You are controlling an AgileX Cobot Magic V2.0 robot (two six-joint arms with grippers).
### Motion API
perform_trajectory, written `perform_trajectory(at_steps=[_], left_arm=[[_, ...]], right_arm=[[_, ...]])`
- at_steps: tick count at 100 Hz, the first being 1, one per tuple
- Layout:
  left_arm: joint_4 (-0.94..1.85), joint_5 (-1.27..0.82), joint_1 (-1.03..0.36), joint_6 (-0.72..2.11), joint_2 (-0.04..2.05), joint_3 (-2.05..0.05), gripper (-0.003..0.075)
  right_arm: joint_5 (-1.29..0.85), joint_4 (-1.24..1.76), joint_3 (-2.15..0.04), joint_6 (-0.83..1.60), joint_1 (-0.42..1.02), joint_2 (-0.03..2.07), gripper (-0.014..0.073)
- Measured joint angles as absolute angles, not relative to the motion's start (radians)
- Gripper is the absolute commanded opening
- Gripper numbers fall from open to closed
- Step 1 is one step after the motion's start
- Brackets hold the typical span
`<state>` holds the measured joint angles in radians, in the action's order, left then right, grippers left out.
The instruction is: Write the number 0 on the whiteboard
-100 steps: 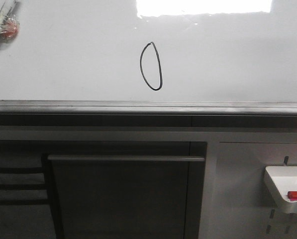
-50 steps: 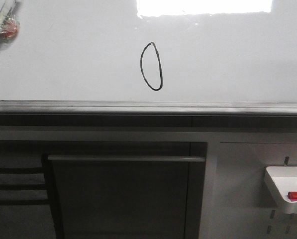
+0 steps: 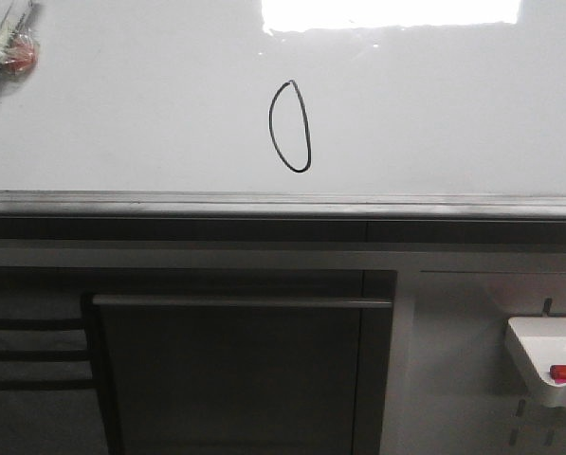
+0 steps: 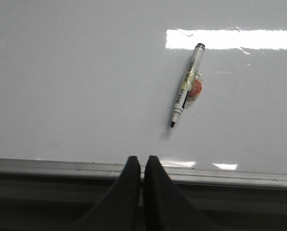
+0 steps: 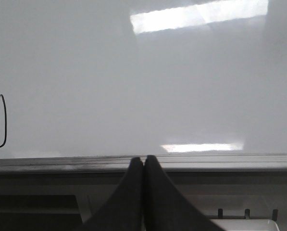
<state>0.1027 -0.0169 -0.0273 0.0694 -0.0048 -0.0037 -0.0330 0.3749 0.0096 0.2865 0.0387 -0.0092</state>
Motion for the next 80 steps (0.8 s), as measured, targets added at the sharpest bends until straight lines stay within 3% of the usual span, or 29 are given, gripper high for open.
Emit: perform_trajectory(at_steps=[23, 36, 45, 80], left_arm=[[0.103, -0.017, -0.027, 0.069, -0.005, -0.004, -0.002], [0.103, -0.017, -0.027, 0.069, -0.005, -0.004, -0.002], [0.103, -0.017, -0.027, 0.069, -0.005, -0.004, -0.002], [0.103, -0.017, -0.027, 0.067, -0.005, -0.004, -0.002]], right_arm=[[-0.034, 0.325, 0.01, 0.256, 0.039, -0.011, -0.0073], [-0.025, -0.096, 0.01, -0.105, 0.039, -0.011, -0.0073], [-0.015, -0.229, 0.01, -0.229, 0.038, -0.011, -0.0073], [-0.009, -0.298, 0.01, -0.284, 0.038, -0.011, -0.0073]])
